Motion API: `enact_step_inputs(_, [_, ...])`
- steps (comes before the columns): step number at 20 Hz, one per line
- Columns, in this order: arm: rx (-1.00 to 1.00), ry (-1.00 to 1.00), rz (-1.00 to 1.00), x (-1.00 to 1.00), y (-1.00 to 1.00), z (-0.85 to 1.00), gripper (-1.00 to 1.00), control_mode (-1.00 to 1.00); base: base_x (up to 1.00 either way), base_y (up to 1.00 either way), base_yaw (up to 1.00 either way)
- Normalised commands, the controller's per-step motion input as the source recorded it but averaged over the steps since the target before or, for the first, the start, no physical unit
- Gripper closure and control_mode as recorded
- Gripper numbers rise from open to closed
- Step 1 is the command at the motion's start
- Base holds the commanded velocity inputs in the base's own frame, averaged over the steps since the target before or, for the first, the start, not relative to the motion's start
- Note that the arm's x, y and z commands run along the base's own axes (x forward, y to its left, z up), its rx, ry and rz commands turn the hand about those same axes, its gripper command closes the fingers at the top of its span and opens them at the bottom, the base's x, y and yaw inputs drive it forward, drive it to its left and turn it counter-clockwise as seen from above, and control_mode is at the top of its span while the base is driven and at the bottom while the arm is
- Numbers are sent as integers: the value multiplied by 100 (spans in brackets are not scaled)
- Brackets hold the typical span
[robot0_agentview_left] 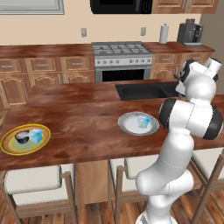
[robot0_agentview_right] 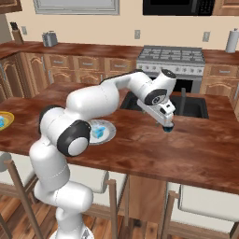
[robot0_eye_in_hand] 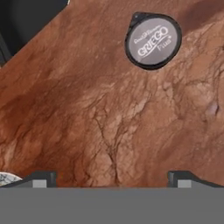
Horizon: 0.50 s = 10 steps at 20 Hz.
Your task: Place two yogurt containers on each plate.
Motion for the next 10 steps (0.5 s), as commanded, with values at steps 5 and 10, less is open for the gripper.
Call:
enact_step_inputs(5, [-6, 0, 0, 3, -40, -9, -100, -100, 0, 0, 0])
enact_step_inputs(10, [-7, 0, 0, 5, -41, -10, -100, -100, 0, 0, 0])
